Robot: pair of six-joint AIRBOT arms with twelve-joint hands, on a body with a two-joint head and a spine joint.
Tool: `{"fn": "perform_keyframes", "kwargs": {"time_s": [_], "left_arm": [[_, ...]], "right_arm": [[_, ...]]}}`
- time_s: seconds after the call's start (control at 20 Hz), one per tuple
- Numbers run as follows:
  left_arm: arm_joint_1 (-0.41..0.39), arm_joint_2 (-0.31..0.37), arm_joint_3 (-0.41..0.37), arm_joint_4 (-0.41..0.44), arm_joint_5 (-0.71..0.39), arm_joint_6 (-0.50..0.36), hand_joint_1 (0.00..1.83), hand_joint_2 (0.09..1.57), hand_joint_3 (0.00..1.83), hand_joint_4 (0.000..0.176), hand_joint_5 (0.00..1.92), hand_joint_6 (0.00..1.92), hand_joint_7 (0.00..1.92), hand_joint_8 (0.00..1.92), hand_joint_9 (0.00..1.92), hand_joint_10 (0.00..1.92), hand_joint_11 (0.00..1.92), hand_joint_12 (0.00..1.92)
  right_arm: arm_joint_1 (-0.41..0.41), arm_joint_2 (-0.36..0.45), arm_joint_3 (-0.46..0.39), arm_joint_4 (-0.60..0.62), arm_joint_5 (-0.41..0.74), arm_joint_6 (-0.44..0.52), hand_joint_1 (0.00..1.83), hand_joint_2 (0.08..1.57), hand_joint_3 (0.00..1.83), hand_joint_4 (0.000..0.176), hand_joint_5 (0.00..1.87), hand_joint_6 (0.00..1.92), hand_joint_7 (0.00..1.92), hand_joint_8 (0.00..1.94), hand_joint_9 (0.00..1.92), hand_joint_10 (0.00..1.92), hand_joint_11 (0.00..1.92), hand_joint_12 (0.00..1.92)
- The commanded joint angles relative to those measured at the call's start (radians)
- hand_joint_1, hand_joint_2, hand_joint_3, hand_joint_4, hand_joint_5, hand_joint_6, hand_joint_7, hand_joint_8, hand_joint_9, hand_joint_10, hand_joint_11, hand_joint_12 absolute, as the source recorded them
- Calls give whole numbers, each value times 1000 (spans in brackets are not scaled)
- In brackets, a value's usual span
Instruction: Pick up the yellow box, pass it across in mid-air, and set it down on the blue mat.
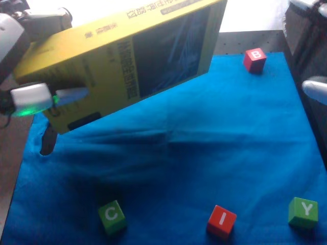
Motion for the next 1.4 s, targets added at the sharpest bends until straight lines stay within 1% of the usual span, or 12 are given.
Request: {"fn": "perform_keyframes", "kwargs": {"time_s": [0.0,0.45,0.5,0.6,0.8,1.0,1.05,1.1,1.15,1.2,1.25,1.35], "left_arm": [[-25,-15,6,34,-81,-9,1463,1180,0,176,1199,1921,1410,1921,1555,1921,1599,1921],[-140,-99,33,187,20,-37,1364,1174,0,173,1261,1921,1421,1921,1522,1921,1596,1921],[-149,-104,33,203,9,-41,1399,1169,0,165,1285,1921,1446,1921,1546,1921,1617,1921],[-157,-110,32,230,-10,-58,1391,1157,0,0,1282,1921,1440,1921,1553,1921,1638,1921],[-161,-115,28,256,-38,-78,1364,1168,4,0,1248,1921,1425,1921,1535,1921,1615,1921],[-163,-115,21,281,-81,-88,1316,1204,16,0,1235,1921,1443,1921,1563,1921,1619,1921],[-163,-115,21,281,-86,-88,1374,1183,5,0,1240,1921,1437,1921,1565,1921,1617,1921],[-163,-115,20,281,-94,-88,1314,1196,8,0,1093,1921,1321,1921,1490,1921,1595,1921],[-162,-115,19,280,-107,-88,1366,1185,2,0,1218,1921,1280,1921,1458,1921,1576,1921],[-162,-113,17,281,-112,-88,1382,1173,0,0,1229,1921,1385,1921,1450,1921,1571,1921],[-162,-111,17,281,-115,-88,1307,1195,5,0,1085,1921,1301,1921,1441,1921,1554,1921],[-162,-105,16,281,-128,-88,1379,1181,0,0,1254,1921,1264,1921,1422,1921,1534,1921]], "right_arm": [[19,-7,7,-9,129,-1,384,1261,0,55,0,0,0,0,0,0,0,0],[94,-84,50,-39,92,-1,617,1149,0,56,0,0,0,0,0,0,68,34],[102,-96,57,-41,73,-1,662,1127,0,45,0,0,0,0,0,0,13,476],[126,-121,74,-45,31,-1,709,1151,0,35,0,0,0,0,1,0,0,497],[189,-176,112,-66,-70,-1,736,1088,0,82,0,0,0,0,0,0,0,3],[195,-196,127,-66,-117,-1,740,1107,3,0,0,0,0,0,0,0,0,0],[196,-199,130,-66,-122,-1,746,1135,0,0,72,55,200,3,100,198,0,604],[197,-203,133,-66,-128,-1,795,1123,0,0,232,205,435,166,173,722,0,1229],[200,-206,135,-66,-139,-1,952,1130,1,0,326,1112,516,1079,475,1529,426,1783],[201,-209,137,-66,-149,-1,1042,1219,48,0,611,1413,640,1766,819,1843,893,1893],[201,-210,138,-66,-154,-1,1255,1157,13,0,887,1819,1093,1906,1262,1905,1344,1915],[201,-213,145,-65,-161,-1,1433,1160,13,0,1140,1917,1394,1940,1509,1920,1597,1921]]}}
